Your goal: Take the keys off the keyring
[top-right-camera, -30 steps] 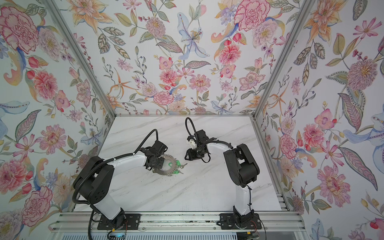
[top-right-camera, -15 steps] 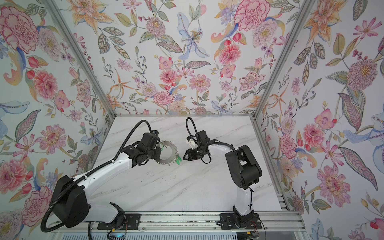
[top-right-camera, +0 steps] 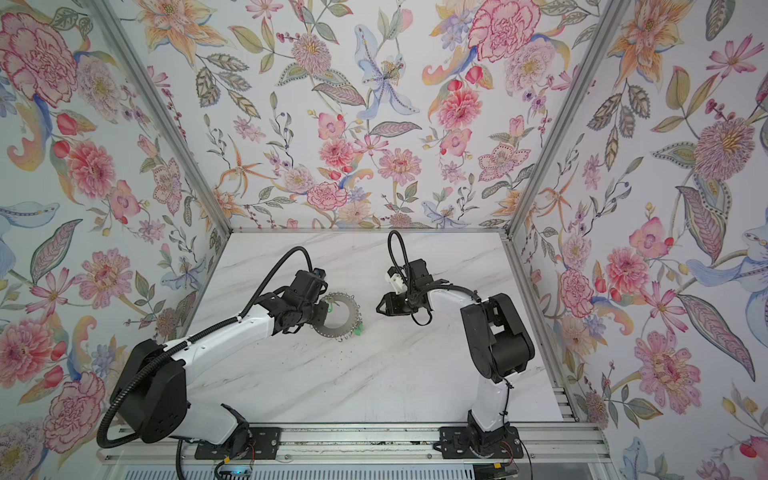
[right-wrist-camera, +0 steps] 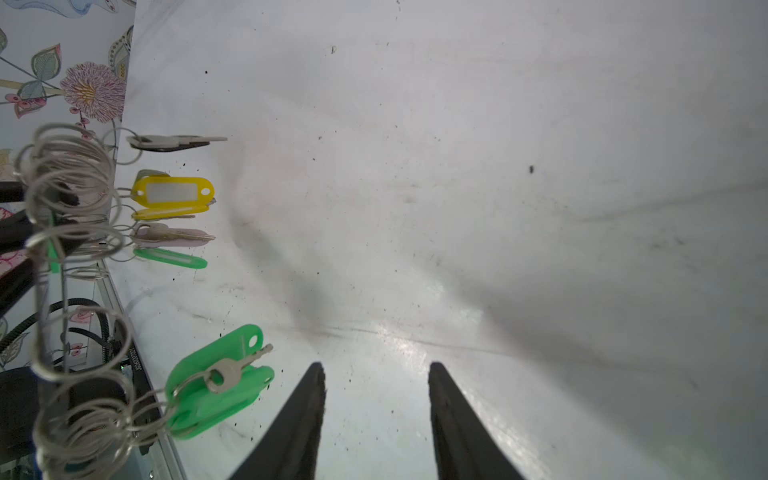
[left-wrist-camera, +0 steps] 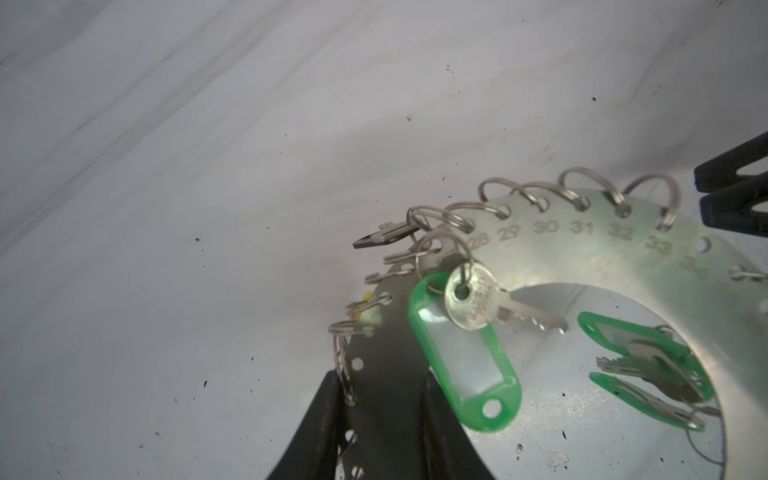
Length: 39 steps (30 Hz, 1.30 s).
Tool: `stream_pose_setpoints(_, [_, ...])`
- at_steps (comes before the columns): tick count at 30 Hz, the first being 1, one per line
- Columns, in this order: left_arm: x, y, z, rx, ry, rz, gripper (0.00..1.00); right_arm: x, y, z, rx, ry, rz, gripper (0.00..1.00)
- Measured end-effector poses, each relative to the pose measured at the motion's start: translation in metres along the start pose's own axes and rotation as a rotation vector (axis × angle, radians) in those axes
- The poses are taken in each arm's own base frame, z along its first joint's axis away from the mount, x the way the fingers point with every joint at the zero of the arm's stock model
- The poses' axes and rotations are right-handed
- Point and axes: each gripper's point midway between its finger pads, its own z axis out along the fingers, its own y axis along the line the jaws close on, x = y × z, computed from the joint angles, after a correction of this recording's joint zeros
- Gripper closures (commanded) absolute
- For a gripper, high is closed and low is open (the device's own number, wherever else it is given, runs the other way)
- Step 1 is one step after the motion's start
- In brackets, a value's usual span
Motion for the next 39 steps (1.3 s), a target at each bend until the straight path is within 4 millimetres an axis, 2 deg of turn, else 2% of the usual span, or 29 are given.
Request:
stream_pose_setpoints(4, [0.009,-0.002,0.007,-0.012,0.025,0.016,0.68,-0.001,0.0,0.0,-0.001,-0.006,0.002,0.57])
stream_pose_setpoints(12, [0.04,0.016,0.022,-0.101,0.094,0.026,0.67,-0.001,0.0,0.0,-0.001,-0.005,0.004,0.56])
stream_pose_setpoints(18, [0.047,0.032,0.028,-0.145,0.113,0.004,0.67,0.002,0.003,0.002,-0.004,0.005,-0.005,0.57])
stream_pose_setpoints(22, [0.054,0.042,0.039,-0.173,0.143,-0.008,0.67,0.013,0.012,0.009,-0.015,0.032,-0.037,0.57])
stream_pose_setpoints(30, [0.063,0.051,0.053,-0.193,0.175,-0.012,0.65,0.052,0.037,0.022,-0.032,0.12,-0.148,0.57])
stream_pose_setpoints(34, [0.064,0.054,0.057,-0.2,0.178,-0.018,0.63,0.058,0.052,0.024,-0.015,0.121,-0.231,0.57])
stream_pose_setpoints(39, [0.062,0.056,0.06,-0.199,0.167,-0.012,0.51,0.057,0.063,0.029,0.012,0.12,-0.31,0.57])
